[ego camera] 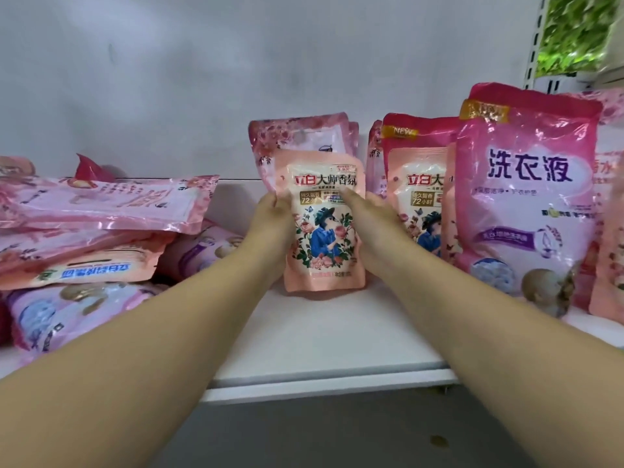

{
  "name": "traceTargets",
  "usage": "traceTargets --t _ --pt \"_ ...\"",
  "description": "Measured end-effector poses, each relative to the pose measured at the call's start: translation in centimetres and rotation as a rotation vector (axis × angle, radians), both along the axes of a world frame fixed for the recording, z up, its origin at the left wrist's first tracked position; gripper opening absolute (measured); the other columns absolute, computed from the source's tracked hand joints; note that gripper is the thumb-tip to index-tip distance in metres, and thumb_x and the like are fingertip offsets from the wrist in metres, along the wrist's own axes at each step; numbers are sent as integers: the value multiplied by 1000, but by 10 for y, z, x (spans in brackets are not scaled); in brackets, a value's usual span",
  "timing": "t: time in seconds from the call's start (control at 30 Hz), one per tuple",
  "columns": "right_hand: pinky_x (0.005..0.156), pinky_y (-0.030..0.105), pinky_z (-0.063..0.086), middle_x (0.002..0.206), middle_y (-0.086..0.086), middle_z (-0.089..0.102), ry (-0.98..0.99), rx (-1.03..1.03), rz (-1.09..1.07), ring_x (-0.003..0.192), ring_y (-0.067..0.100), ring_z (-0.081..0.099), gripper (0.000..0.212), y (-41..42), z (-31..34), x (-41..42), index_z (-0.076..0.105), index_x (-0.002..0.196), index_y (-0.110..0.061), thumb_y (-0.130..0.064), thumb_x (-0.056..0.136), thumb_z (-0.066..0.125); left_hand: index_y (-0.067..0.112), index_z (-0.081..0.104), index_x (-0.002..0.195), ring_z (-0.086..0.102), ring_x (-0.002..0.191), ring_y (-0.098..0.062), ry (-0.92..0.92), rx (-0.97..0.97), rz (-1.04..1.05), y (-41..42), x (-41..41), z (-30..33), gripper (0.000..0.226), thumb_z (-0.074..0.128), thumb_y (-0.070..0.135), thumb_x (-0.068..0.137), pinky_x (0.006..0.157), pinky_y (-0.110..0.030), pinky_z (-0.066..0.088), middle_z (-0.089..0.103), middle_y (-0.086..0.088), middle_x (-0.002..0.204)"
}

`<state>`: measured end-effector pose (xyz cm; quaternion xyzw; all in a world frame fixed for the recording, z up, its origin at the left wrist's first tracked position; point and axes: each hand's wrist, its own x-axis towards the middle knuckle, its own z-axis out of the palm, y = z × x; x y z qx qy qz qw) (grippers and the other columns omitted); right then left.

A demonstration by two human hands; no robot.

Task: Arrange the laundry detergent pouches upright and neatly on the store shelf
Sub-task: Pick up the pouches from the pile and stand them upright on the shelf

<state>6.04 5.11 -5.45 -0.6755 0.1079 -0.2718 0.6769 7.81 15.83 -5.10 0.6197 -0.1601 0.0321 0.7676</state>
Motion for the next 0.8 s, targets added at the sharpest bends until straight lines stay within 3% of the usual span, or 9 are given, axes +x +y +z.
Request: traceTargets --t 0.13,0.23,0.3,0.37,0.53,0.6,0.67,0.73,0.8 --pt "92 49 47 102 0 68 -40 -25 7 100 28 62 19 0 -4 3 60 85 -33 -52 81 57 22 55 88 66 94 -25 -45 -25 41 2 6 -2 28 32 28 102 86 -42 52 68 -6 98" --pt "98 48 42 119 1 60 -29 -45 1 115 28 54 36 5 0 -8 58 107 -32 -56 81 55 23 55 87 67 87 -22 -71 -22 0 4 2 -3 27 32 29 101 83 -40 54 68 -3 92" --pt "103 44 35 134 1 48 21 -162 -6 124 26 43 52 6 0 -15 45 129 -27 -57 87 47 23 55 88 68 85 -20 -107 0 -26 4 -1 -3 27 33 34 100 79 -38 55 69 -2 88" --pt "103 43 30 140 2 39 33 -297 -41 129 25 36 56 7 -1 -23 37 134 -23 -56 89 42 22 55 92 67 87 -21 -122 33 -21 7 -5 -3 29 33 40 99 79 -37 54 68 0 88" --pt "103 45 33 135 2 44 79 -317 -22 126 25 41 63 15 2 -50 29 141 -16 -48 90 47 17 47 126 50 97 -17 -175 158 282 21 -26 6 40 35 42 98 82 -32 39 52 -3 124" --pt "89 36 45 124 3 54 84 -366 13 110 21 54 57 17 1 -64 38 137 -12 -44 91 49 19 42 132 50 107 -18 -212 110 312 33 -41 10 41 37 41 97 88 -32 41 49 -4 129" --pt "74 27 45 112 0 58 55 -444 25 96 16 57 47 19 -2 -80 46 128 -12 -39 91 52 22 37 135 51 112 -16 -278 91 257 49 -59 8 44 41 41 96 97 -32 41 52 -2 126" --pt "89 30 43 122 -2 56 9 -489 29 112 16 53 49 24 -8 -95 45 131 -14 -38 90 54 25 38 132 55 94 -2 -411 257 253 71 -78 -2 39 45 36 95 86 -19 45 56 11 105" --pt "91 24 39 122 -6 56 -40 -557 32 111 10 52 46 34 -11 -108 49 130 -16 -40 90 53 26 42 130 54 84 2 -626 535 368 97 -97 -15 37 49 33 94 73 -10 40 54 15 95"
